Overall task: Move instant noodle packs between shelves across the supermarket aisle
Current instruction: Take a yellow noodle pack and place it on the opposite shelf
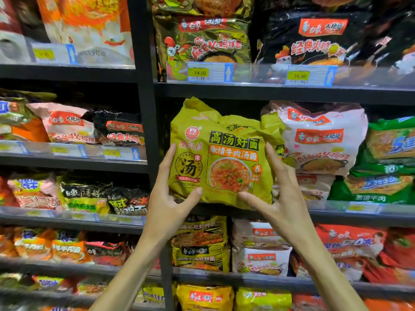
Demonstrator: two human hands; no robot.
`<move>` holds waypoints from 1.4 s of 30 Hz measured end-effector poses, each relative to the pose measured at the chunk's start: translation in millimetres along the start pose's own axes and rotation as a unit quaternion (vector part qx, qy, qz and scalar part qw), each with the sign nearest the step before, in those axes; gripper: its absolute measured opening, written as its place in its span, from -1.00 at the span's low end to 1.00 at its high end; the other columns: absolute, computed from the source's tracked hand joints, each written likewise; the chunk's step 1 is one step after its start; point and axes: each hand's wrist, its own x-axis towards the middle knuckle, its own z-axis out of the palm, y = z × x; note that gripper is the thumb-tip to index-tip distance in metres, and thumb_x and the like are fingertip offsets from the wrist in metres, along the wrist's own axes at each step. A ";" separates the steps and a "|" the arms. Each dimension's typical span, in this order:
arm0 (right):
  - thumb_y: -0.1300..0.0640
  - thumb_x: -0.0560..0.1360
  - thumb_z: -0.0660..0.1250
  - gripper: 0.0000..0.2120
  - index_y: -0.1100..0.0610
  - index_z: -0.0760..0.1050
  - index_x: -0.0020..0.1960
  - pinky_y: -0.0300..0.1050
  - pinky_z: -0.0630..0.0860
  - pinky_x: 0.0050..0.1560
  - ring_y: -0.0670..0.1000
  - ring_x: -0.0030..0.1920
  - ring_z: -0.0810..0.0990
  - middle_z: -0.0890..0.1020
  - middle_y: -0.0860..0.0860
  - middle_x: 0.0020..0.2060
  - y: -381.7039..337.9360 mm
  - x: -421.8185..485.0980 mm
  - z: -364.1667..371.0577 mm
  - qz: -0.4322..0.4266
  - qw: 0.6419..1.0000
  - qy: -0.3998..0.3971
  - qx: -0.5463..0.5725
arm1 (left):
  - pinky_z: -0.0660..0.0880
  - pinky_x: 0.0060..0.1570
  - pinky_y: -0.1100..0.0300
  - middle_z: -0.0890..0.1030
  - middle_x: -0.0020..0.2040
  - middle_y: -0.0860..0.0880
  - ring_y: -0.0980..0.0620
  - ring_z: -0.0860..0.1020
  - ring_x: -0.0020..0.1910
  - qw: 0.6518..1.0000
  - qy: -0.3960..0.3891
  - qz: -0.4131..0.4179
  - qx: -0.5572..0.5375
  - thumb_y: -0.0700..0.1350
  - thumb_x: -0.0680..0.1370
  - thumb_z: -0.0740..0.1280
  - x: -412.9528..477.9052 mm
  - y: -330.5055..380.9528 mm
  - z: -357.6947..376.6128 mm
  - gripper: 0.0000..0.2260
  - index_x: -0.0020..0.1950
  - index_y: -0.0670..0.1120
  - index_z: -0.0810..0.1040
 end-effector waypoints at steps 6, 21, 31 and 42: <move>-0.12 0.44 0.50 -0.02 -0.43 -0.14 0.55 -0.04 0.45 0.33 -0.12 0.36 0.45 0.35 -0.35 0.38 -8.3 -14.9 5.7 -0.001 0.997 -0.024 -0.067 | 0.44 0.42 -0.15 0.29 0.56 0.31 0.20 0.38 0.51 1.000 -0.014 -0.015 -0.009 -0.14 0.45 0.50 -5.5 4.6 2.4 -0.13 0.61 0.32 0.13; 0.05 0.42 0.56 -0.02 -0.28 0.01 0.60 0.12 0.57 0.24 -0.33 0.20 0.52 0.28 -0.72 0.23 -63.6 -64.3 -18.6 0.025 0.998 -0.017 -0.056 | 0.36 0.46 -0.24 0.30 0.60 0.09 -0.05 0.31 0.58 0.999 -0.019 0.007 -0.029 -0.20 0.51 0.46 -63.2 38.9 -11.5 -0.20 0.61 0.24 0.17; 0.17 0.39 0.58 -0.04 -0.17 0.10 0.58 -0.49 0.47 0.09 -0.52 0.08 0.48 0.30 -0.71 0.22 -80.5 -121.5 -68.8 0.001 0.999 0.008 -0.033 | 0.44 0.42 -0.18 0.35 0.58 0.03 -0.05 0.39 0.53 0.999 -0.020 0.017 -0.025 -0.25 0.51 0.44 -119.5 91.8 15.5 -0.21 0.63 0.13 0.17; 0.25 0.35 0.60 0.00 -0.18 0.13 0.58 -0.17 0.55 0.25 -0.19 0.40 0.46 0.29 -0.44 0.45 -75.3 -233.9 -193.6 0.031 0.998 0.032 0.039 | 0.45 0.40 -0.16 0.30 0.60 0.14 0.06 0.35 0.55 0.998 -0.058 0.035 0.003 -0.32 0.48 0.45 -220.2 166.7 119.5 -0.19 0.64 0.00 0.17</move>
